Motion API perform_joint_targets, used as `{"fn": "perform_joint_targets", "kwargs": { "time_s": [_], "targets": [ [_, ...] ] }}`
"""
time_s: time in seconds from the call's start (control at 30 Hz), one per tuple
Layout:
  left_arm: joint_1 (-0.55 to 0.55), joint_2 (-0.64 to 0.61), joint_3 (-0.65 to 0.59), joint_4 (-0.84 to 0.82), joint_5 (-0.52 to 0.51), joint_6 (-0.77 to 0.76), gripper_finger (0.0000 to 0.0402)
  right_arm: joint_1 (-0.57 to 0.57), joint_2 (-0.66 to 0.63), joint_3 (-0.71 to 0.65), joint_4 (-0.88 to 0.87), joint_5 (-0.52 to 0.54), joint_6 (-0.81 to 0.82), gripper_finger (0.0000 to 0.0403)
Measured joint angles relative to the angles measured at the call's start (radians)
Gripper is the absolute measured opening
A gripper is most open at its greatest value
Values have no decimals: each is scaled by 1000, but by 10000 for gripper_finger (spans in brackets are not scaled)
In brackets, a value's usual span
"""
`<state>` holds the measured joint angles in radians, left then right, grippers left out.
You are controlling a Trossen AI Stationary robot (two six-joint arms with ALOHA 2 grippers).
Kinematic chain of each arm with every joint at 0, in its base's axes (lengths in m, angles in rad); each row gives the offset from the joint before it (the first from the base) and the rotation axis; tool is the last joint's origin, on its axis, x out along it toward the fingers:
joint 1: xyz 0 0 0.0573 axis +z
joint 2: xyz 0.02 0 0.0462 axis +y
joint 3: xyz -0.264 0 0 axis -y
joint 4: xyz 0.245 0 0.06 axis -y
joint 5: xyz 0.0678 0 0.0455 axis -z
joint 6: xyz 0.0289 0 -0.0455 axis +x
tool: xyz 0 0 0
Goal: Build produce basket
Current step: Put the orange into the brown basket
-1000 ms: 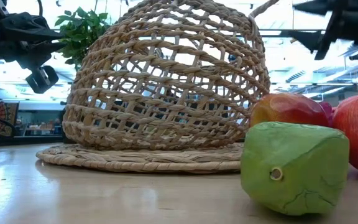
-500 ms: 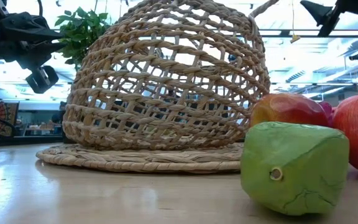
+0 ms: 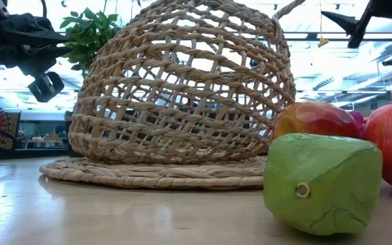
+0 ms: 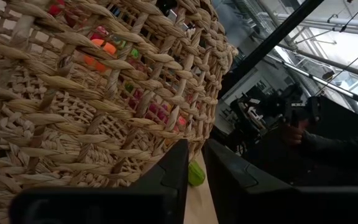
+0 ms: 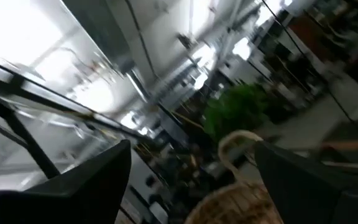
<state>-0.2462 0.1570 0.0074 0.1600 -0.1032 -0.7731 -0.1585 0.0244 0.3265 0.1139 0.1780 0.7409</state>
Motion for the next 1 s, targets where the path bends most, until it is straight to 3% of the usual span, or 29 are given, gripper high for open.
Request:
{"fn": "perform_joint_targets", "kwargs": {
  "time_s": [0.2,0.5,0.73,1.0],
  "targets": [
    [0,0,0,0,0,0,61,0,91,229,-426,-20,-46,346],
    [0,0,0,0,0,0,58,0,370,460,-1026,-130,-176,346],
    [0,0,0,0,0,0,58,0,557,532,-1116,-212,-315,350],
    [0,0,0,0,0,0,58,1,714,519,-1116,-208,-410,397]
  ]
}}
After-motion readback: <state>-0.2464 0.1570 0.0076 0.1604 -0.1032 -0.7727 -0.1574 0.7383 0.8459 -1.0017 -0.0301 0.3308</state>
